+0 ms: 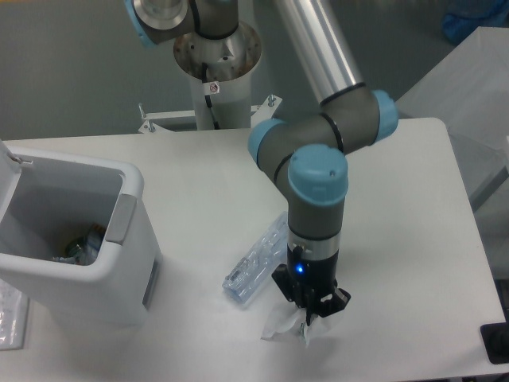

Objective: Place the trash in the trash can
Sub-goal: 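Lift the tissue and carry it over the white trash bin, then open the gripper to drop the tissue into the bin, then move the gripper over the clear plastic water bottle, then grasp the water bottle by its cap end and lift it upright, then carry the held bottle over the trash bin opening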

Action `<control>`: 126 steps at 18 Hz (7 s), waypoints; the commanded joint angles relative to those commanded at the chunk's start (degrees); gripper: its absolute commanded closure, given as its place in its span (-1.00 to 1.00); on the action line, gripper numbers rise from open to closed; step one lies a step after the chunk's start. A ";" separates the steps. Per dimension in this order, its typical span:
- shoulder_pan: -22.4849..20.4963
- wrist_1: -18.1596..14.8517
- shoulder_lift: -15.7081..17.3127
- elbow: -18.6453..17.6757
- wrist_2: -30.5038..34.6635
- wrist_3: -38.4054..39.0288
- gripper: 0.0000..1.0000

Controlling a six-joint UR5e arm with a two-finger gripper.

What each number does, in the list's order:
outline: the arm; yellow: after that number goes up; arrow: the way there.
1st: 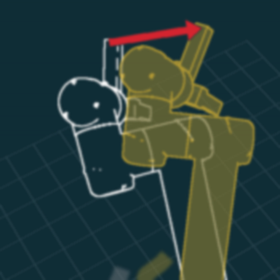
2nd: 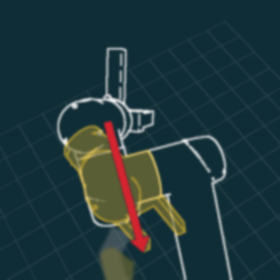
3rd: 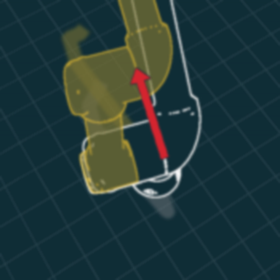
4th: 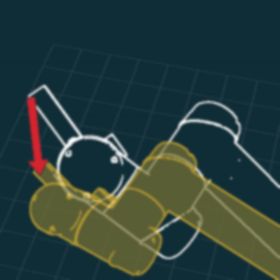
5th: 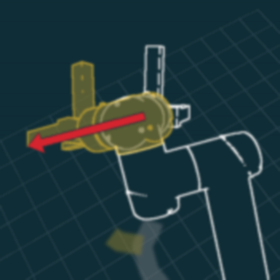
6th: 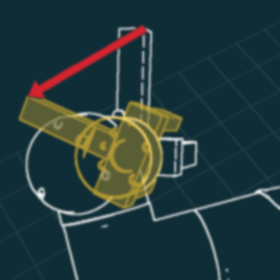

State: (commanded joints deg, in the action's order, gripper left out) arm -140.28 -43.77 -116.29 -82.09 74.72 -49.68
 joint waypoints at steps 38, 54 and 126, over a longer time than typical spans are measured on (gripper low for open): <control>3.79 -8.61 13.47 -3.61 -26.73 15.31 -1.00; -4.32 -18.87 -4.47 3.60 -12.44 8.47 -1.00; -2.90 -11.87 4.83 17.49 -34.71 19.44 0.04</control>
State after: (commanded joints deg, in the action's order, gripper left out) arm -143.17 -55.63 -111.46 -64.60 40.01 -30.24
